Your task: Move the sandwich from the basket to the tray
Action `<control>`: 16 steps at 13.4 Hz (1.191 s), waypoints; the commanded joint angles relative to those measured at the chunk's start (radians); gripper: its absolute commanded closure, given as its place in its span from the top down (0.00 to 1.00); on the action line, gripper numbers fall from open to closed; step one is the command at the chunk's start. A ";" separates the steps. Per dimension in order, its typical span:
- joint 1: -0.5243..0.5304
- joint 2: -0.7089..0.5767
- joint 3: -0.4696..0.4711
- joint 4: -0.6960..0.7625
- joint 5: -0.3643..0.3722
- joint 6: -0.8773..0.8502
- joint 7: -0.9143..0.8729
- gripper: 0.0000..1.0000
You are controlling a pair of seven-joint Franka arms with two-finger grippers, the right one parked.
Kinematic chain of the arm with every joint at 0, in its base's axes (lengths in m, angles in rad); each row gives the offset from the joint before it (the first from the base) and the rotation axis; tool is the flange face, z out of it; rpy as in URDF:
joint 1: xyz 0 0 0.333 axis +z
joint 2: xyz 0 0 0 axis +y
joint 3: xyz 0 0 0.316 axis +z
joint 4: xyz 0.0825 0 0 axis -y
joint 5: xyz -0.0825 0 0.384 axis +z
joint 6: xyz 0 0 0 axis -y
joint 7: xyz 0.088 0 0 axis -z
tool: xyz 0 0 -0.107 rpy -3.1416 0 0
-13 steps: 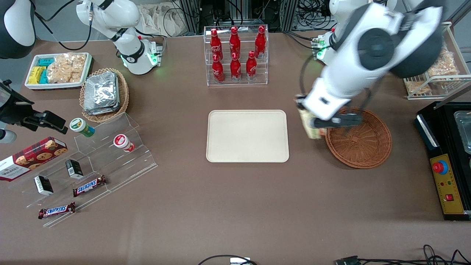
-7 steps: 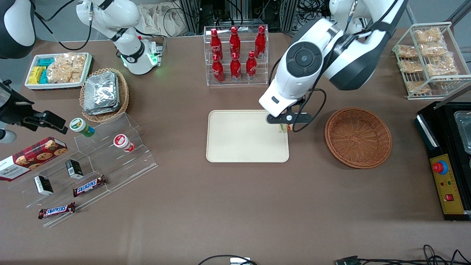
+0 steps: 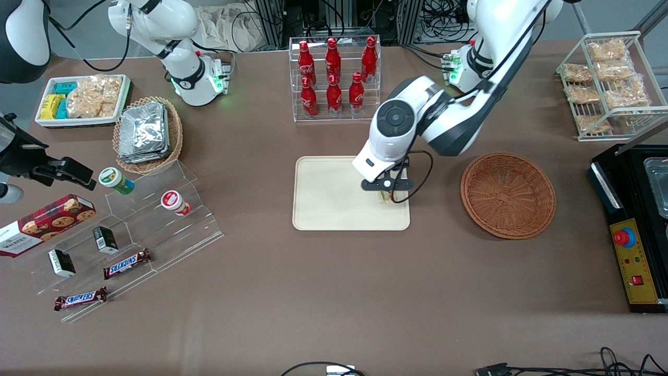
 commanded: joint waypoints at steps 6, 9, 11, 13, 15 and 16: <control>0.001 0.119 0.002 -0.138 0.266 0.215 -0.126 0.14; 0.012 0.122 0.005 -0.138 0.266 0.219 -0.126 0.95; 0.012 0.111 0.007 -0.135 0.260 0.207 -0.126 1.00; 0.013 0.078 0.005 -0.115 0.249 0.143 -0.120 1.00; 0.015 -0.023 0.010 -0.095 0.117 0.066 -0.118 1.00; 0.013 -0.085 0.039 -0.084 0.035 0.022 -0.098 1.00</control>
